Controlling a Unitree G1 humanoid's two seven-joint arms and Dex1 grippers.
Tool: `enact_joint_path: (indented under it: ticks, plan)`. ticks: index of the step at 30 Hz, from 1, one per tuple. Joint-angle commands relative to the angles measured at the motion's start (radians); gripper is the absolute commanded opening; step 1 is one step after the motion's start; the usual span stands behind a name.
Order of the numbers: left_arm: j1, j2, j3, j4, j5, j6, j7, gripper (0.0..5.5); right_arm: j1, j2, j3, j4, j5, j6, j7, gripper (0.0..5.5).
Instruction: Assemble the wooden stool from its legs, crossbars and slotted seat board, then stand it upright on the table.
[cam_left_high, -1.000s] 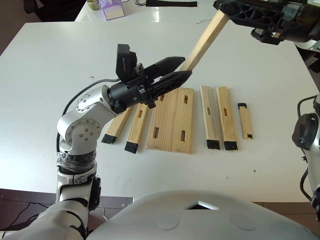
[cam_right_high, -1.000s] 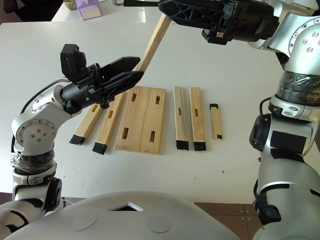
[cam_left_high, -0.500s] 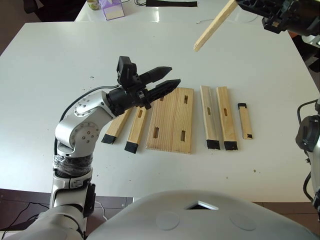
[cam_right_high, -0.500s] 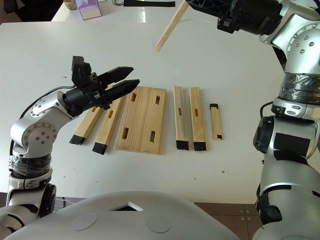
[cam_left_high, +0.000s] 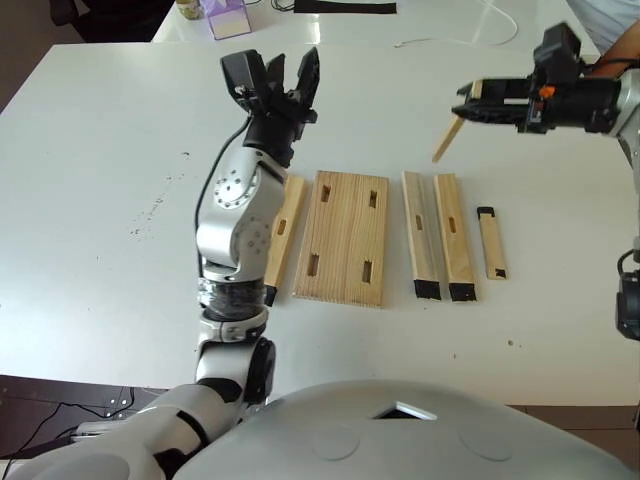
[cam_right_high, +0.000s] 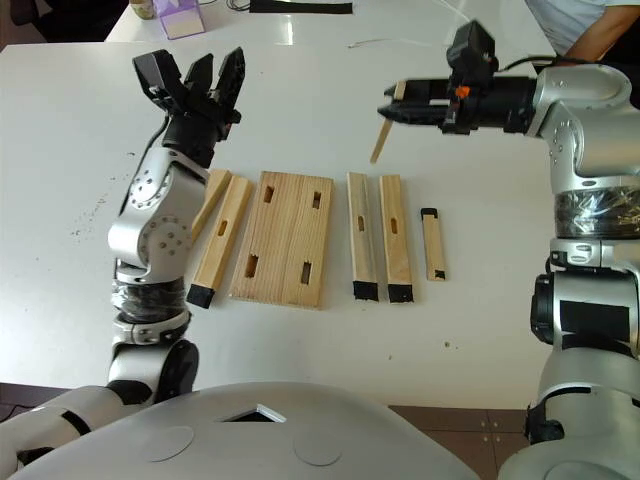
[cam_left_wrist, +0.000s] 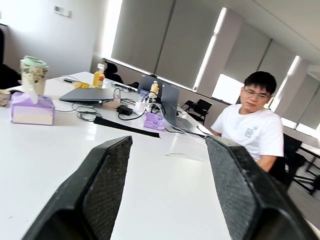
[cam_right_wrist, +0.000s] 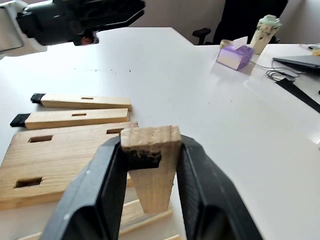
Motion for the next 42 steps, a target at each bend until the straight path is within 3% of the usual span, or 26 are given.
enact_joint_path:
  ticks: [1,5,10,18,42]
  plan:
    - [-0.036,-0.048,-0.022,0.077,0.089,-0.046,0.063,2.73,0.052,-0.048,0.006,-0.023,-0.001,-0.056,0.107,1.32]
    - [-0.028,-0.055,-0.037,0.139,0.157,-0.090,0.076,2.73,0.073,-0.055,0.016,0.011,-0.018,-0.117,0.186,1.32]
    - [-0.048,-0.071,0.052,0.164,0.136,-0.054,0.134,2.73,0.063,-0.038,0.047,0.049,-0.056,-0.188,0.225,1.32]
    - [-0.081,-0.056,0.021,0.203,0.197,-0.061,0.110,2.73,0.063,-0.038,0.051,0.103,-0.091,-0.244,0.236,1.32]
    - [-0.064,-0.062,0.036,0.176,0.192,-0.020,0.081,2.73,0.232,-0.049,-0.005,0.075,-0.086,-0.209,0.185,1.32]
